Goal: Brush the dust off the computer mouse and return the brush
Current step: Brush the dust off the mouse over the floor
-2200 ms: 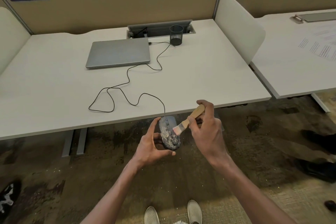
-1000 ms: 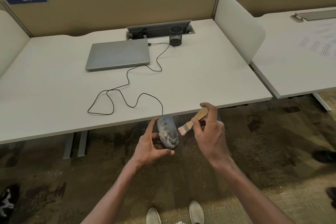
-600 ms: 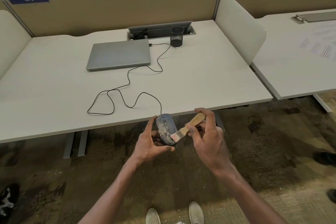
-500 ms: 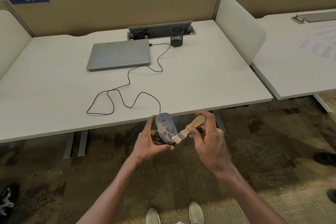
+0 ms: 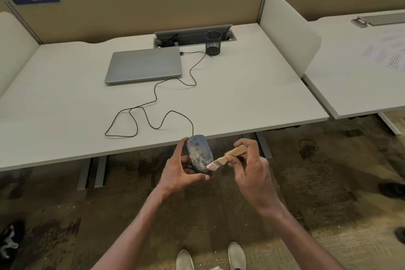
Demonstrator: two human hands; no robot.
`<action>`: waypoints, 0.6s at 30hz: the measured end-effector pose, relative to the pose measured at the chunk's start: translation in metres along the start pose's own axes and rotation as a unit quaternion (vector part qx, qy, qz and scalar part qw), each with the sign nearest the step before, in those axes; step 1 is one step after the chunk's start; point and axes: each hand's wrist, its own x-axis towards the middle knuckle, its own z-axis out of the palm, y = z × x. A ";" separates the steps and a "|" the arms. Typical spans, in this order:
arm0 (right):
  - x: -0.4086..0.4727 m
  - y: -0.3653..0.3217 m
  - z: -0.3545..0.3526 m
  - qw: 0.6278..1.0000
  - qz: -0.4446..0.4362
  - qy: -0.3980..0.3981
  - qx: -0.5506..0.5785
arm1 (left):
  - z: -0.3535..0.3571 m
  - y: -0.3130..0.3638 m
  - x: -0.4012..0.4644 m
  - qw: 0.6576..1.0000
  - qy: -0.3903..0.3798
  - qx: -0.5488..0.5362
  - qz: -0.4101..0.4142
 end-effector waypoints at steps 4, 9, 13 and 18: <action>0.005 0.001 -0.007 0.998 0.008 0.054 0.004 | -0.001 -0.003 0.000 1.000 0.002 -0.004 -0.001; 0.005 -0.002 -0.009 0.999 0.018 0.029 0.025 | 0.000 -0.004 0.001 1.000 0.002 0.000 -0.003; 0.002 0.000 -0.006 1.000 0.017 -0.012 0.024 | 0.001 -0.002 0.001 1.000 0.001 -0.001 0.000; 0.008 0.005 -0.007 1.000 0.023 0.009 0.002 | 0.000 -0.002 -0.001 1.000 -0.008 -0.001 0.005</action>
